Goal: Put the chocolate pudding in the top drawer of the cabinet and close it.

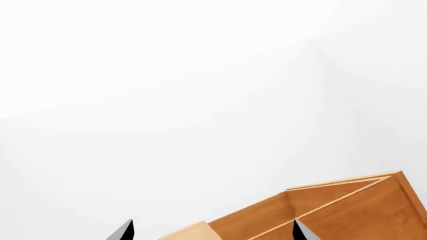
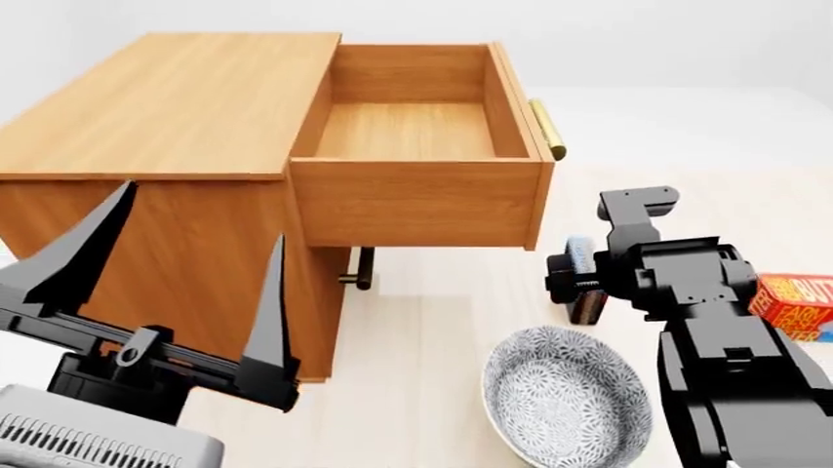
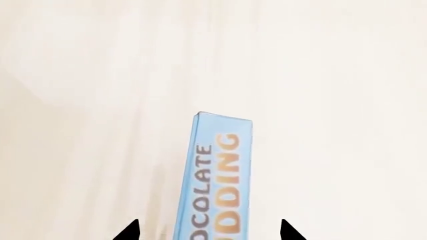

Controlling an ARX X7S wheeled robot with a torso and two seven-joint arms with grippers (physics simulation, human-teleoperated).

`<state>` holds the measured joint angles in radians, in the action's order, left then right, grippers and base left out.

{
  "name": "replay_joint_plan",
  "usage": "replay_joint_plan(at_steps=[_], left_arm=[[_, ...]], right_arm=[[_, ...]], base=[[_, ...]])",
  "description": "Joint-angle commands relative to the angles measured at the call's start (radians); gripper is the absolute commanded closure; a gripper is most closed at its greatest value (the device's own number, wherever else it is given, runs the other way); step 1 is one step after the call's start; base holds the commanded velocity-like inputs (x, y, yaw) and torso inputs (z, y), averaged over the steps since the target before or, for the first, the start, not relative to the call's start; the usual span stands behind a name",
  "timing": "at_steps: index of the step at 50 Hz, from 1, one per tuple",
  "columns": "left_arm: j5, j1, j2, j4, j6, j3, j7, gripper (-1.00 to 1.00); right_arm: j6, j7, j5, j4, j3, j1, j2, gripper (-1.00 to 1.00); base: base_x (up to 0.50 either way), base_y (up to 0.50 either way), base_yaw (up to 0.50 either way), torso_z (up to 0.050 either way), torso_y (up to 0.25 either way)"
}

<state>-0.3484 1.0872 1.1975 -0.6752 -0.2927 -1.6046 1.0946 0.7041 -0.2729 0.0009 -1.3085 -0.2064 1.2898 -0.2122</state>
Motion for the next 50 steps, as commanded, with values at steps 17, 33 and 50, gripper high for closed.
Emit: replay_joint_plan(at_steps=[17, 33, 50], left_arm=[[0.007, -0.014, 0.006, -0.007, -0.056, -0.006, -0.052, -1.00], [0.003, -0.018, 0.014, -0.023, -0.051, 0.002, -0.042, -1.00], [0.010, -0.019, -0.001, -0.003, -0.024, 0.009, -0.033, -1.00]], right_arm=[[0.006, 0.014, 0.001, 0.000, 0.002, -0.004, -0.004, -1.00], [0.005, 0.030, -0.001, 0.000, 0.015, -0.014, -0.008, 1.00], [-0.041, 0.054, 0.000, 0.000, 0.016, -0.008, -0.009, 1.00]], base=[[0.00, 0.00, 0.00, -0.021, 0.000], [0.00, 0.00, 0.00, 0.000, 0.000], [0.00, 0.00, 0.00, 0.000, 0.000]])
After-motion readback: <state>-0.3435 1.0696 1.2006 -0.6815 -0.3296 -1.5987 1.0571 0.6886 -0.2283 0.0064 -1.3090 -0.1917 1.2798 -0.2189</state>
